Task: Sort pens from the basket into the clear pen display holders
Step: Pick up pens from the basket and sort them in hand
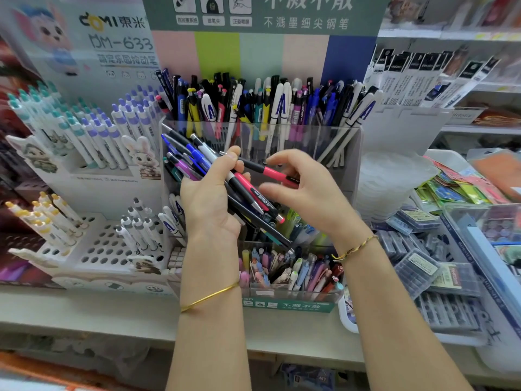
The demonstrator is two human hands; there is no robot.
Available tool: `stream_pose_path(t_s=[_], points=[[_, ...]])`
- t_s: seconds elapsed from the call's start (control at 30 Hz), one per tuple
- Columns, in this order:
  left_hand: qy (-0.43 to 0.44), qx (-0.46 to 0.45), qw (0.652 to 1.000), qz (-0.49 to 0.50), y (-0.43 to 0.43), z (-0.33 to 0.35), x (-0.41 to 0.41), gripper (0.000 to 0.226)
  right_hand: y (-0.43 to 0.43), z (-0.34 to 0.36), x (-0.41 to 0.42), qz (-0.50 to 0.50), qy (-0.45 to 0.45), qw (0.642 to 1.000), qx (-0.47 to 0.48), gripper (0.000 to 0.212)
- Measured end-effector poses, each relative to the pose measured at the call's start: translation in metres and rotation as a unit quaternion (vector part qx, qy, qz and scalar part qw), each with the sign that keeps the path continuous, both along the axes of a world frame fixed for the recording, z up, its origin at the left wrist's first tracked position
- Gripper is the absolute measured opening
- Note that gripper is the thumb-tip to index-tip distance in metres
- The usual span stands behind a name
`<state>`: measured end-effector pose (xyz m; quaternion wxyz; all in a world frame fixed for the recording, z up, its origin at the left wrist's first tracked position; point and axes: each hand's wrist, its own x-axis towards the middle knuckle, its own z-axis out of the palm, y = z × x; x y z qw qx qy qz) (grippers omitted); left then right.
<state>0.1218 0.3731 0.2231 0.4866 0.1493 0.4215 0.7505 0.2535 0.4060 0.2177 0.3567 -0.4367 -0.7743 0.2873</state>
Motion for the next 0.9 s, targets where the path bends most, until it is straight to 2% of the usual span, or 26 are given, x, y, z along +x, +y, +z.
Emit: stream_pose_path(t_s=[0.03, 0.1, 0.2, 0.3, 0.37, 0.43, 0.53, 0.73, 0.83, 0.9], points=[[-0.002, 0.001, 1.0, 0.0, 0.0, -0.0001, -0.0003, 0.034, -0.0008, -0.0006, -0.0001, -0.001, 0.026, 1.0, -0.004, 0.021], [-0.008, 0.004, 1.0, 0.004, -0.0003, 0.0001, -0.0005, 0.035, -0.0011, -0.0012, 0.001, -0.006, 0.055, 0.998, -0.013, 0.005], [-0.005, 0.0, 1.0, 0.002, -0.0012, -0.0003, 0.0008, 0.034, 0.0001, -0.0019, 0.0006, -0.02, 0.043, 0.998, -0.036, 0.029], [-0.005, -0.003, 1.0, 0.004, -0.0018, -0.001, 0.0013, 0.034, -0.0011, -0.0008, -0.0006, -0.009, 0.081, 0.996, -0.045, 0.014], [-0.007, -0.002, 1.0, 0.005, -0.0015, -0.0011, 0.0007, 0.032, -0.0013, -0.0011, 0.0004, 0.0, 0.075, 0.997, -0.029, 0.015], [-0.017, 0.002, 1.0, 0.004, -0.0022, -0.0013, 0.0002, 0.032, 0.0001, -0.0023, 0.0022, -0.01, 0.083, 0.996, -0.019, 0.008], [-0.013, -0.001, 1.0, 0.004, -0.0024, -0.0025, 0.0017, 0.036, 0.002, -0.0034, 0.0009, -0.026, 0.071, 0.996, -0.043, 0.03], [-0.017, 0.008, 1.0, 0.003, -0.0012, -0.0032, 0.0009, 0.039, 0.0005, -0.0054, -0.0012, -0.011, 0.087, 0.996, -0.002, 0.009], [-0.018, 0.015, 1.0, 0.007, -0.0014, -0.001, 0.001, 0.041, 0.0025, -0.0048, 0.0003, -0.016, 0.082, 0.996, -0.024, 0.019], [-0.011, 0.012, 1.0, 0.005, -0.0012, -0.0004, 0.002, 0.041, 0.0023, -0.0048, -0.0015, -0.006, 0.08, 0.997, -0.023, 0.015]])
